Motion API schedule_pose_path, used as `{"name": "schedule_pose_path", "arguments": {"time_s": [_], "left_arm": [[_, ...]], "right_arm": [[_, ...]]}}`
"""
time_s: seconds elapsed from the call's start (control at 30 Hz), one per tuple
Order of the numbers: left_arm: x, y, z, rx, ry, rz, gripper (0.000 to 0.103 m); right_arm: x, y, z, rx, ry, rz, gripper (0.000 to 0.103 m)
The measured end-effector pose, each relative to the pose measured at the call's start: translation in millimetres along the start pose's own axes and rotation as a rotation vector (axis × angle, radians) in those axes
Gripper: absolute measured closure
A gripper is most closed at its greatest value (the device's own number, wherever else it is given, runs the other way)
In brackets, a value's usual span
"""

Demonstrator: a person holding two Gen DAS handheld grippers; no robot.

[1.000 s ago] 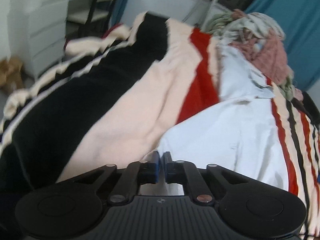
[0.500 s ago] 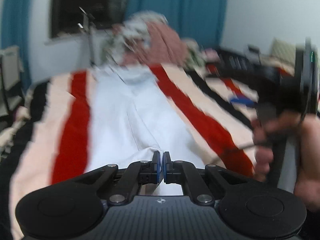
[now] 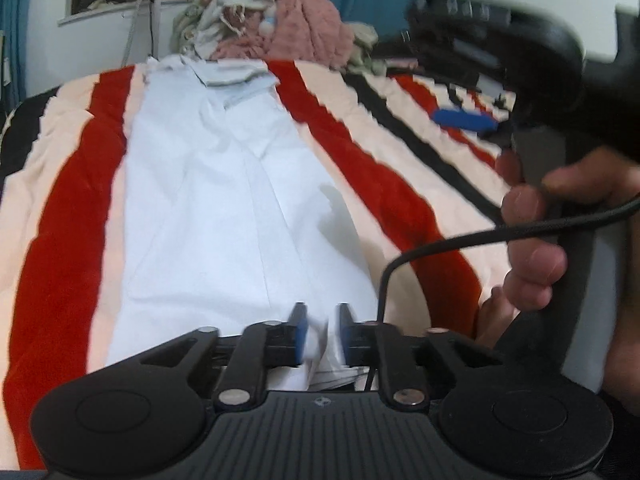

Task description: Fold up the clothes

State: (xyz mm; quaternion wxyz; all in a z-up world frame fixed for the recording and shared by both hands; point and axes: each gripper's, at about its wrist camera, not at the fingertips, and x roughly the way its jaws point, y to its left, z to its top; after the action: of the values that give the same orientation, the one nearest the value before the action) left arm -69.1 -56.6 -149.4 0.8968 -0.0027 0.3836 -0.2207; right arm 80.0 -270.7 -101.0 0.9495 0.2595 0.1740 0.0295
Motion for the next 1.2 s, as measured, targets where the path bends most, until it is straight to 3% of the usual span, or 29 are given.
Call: {"name": "schedule_pose_path", "arguments": {"time_s": [0.03,0.07,0.2,0.43,0.53,0.6,0.63,0.7,0.77,0.83,1.1,1.2], "left_arm": [[-6.4,5.0,1.0,-0.01,-0.014,0.001,0.056],[-12.9,10.0,2.0,-0.021,-0.029,0.001,0.053],[-30.5,29.2,3.8,-0.056,-0.061,0.005,0.047],[-9.4,-10.1,-15.7,0.248,0.025,0.008,0.049],[14.2,-17.1,-20.3,0.301,0.086,0.071,0.05],[25.4,-14.6,-18.7,0.297,0.104,0.103,0.053],[28.6,-11.7,-17.0,0.279,0.108,0.098,0.06],[32.5,-6.1,-13.4,0.242,0.12,0.065,0.098],[29.6,-7.3,-9.6,0.225,0.104,0.017,0.099],[26.3,-12.3,-7.1,0.222,0.083,-0.022,0.099],[47.6,-9.9,-9.3,0.132,0.128,-0.04,0.096],[34.9,-5.9,-1.9,0.095,0.073,-0.068,0.07]], "right_arm": [[-0.3,-0.9,0.7,0.004,-0.001,-0.001,0.022],[-0.6,-1.6,1.3,0.007,-0.003,-0.002,0.022],[-0.9,-4.2,4.2,0.025,0.0,0.005,0.022],[-9.2,-16.4,26.4,0.02,0.025,0.078,0.022],[-13.7,-25.6,33.2,0.007,0.038,0.087,0.022],[-12.7,-32.1,32.4,0.022,0.048,0.073,0.021],[-11.4,-35.2,31.7,0.036,0.055,0.067,0.021],[-7.5,-37.4,29.7,0.051,0.072,0.068,0.021],[-5.0,-35.1,27.9,0.037,0.08,0.076,0.021],[-3.4,-31.5,25.6,0.012,0.087,0.083,0.021],[1.9,-28.9,20.6,-0.017,0.114,0.082,0.021],[1.1,-27.0,19.4,-0.031,0.11,0.077,0.021]]}}
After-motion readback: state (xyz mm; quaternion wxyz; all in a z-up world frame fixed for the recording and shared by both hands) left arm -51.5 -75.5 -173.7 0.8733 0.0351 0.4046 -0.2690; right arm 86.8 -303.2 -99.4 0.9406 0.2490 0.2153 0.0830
